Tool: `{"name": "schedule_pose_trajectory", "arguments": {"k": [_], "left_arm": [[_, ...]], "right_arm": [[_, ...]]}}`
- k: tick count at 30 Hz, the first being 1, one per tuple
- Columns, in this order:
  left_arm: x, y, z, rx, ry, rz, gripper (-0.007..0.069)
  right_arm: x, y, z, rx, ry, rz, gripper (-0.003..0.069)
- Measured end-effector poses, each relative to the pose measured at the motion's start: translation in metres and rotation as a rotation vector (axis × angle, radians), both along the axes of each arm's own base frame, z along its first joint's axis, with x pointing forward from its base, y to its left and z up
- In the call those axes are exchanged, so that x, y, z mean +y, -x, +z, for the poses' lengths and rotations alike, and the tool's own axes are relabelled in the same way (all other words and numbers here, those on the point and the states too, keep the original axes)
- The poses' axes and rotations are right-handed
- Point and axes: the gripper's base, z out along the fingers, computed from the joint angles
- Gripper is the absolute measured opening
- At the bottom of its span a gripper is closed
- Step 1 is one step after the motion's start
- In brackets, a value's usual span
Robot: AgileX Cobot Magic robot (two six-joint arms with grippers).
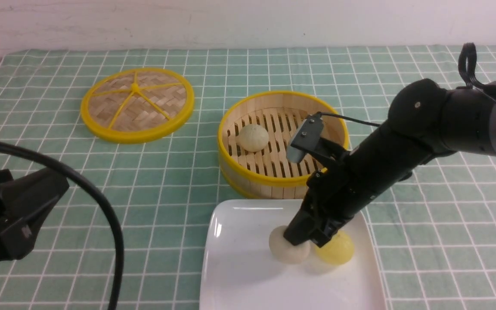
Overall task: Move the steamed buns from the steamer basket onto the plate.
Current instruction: Use the right arm to put the steamed stuffed bun into the plate, then use the left arm to grab the steamed stuffed bun that is closest to it
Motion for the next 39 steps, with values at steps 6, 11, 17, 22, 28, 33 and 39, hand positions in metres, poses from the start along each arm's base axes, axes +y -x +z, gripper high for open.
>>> {"name": "schedule_pose_trajectory", "arguments": {"k": [6,11,17,22,28,33,39], "left_arm": [[0.0,0.0,0.0,0.0,0.0,0.0,0.0544],[0.0,0.0,0.0,0.001,0.0,-0.001,0.0544],[0.0,0.0,0.0,0.005,0.0,-0.005,0.0544],[0.0,0.0,-0.001,0.006,0.0,-0.006,0.0544],[-0.001,0.0,-0.001,0.007,0.0,-0.007,0.0544],[-0.001,0.0,-0.001,0.007,0.0,-0.007,0.0544],[-0.001,0.0,-0.001,0.009,-0.001,-0.008,0.0544]], "right_arm": [[-0.001,-0.002,0.0,-0.022,0.008,-0.009,0.0038],[-0.002,-0.002,-0.002,-0.032,0.03,0.005,0.0044],[-0.003,-0.003,-0.002,-0.041,0.045,0.007,0.0081],[-0.003,-0.003,-0.002,-0.043,0.047,0.008,0.02],[-0.003,-0.003,-0.002,-0.043,0.047,0.008,0.0371],[-0.001,-0.007,0.007,-0.072,0.033,0.008,0.0416],[-0.002,-0.01,0.084,-0.311,-0.071,-0.029,0.0418]]}}
